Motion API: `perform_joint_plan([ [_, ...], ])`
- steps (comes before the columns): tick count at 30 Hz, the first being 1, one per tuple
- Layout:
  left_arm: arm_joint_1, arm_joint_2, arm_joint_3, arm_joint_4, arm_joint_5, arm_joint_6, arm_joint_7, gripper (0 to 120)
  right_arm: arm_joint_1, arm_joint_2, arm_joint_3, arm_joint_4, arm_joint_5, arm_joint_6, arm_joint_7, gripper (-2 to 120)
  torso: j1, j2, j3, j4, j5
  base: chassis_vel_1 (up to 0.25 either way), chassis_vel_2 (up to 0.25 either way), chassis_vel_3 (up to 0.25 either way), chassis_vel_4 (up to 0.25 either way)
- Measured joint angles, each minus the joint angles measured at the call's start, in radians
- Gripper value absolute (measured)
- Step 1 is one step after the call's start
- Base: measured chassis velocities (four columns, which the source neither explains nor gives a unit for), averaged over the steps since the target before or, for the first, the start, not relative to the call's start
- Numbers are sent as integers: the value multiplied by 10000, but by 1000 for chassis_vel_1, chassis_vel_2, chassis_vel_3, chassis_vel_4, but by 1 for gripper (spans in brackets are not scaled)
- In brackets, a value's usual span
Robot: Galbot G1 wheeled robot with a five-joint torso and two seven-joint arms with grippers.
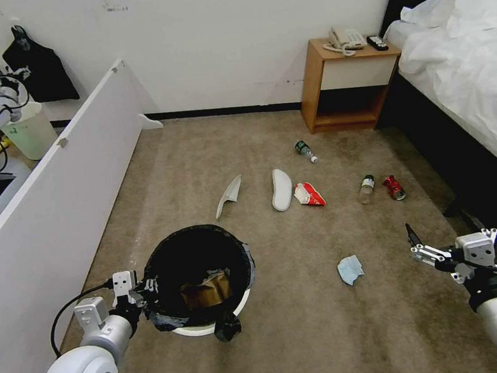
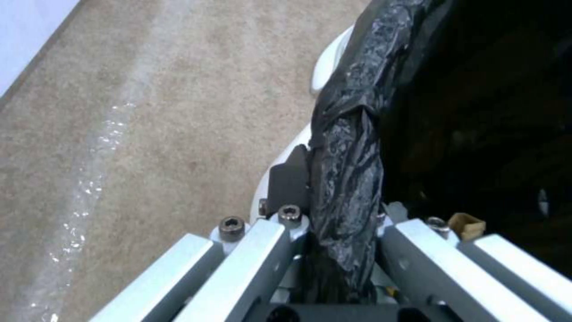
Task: Pick up the trash bin, then pick up the garbage from the floor and place it into the trash bin.
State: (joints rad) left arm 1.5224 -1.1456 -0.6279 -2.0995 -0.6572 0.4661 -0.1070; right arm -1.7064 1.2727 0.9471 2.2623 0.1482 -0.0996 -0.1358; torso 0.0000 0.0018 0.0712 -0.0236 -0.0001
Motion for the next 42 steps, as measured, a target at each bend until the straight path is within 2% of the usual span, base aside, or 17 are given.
perform_joint_plan([
  [10, -48, -100, -116, 45, -17, 10, -38, 1, 432, -281, -278, -267, 277, -184, 139, 100, 0, -1, -1, 0, 1, 0, 0, 0, 0],
  [17, 4, -149, -228, 15, 18, 4, -47, 1, 525, -173, -485, -321, 267, -215, 159, 100, 0, -2, -1, 0, 1, 0, 0, 0, 0],
  [42, 149, -317, -261, -187, 175, -20, -65, 1, 178, -135, -369, -226, 258, -179, 138, 100, 1, -2, 1, 0, 1, -67, 61, 57, -64],
])
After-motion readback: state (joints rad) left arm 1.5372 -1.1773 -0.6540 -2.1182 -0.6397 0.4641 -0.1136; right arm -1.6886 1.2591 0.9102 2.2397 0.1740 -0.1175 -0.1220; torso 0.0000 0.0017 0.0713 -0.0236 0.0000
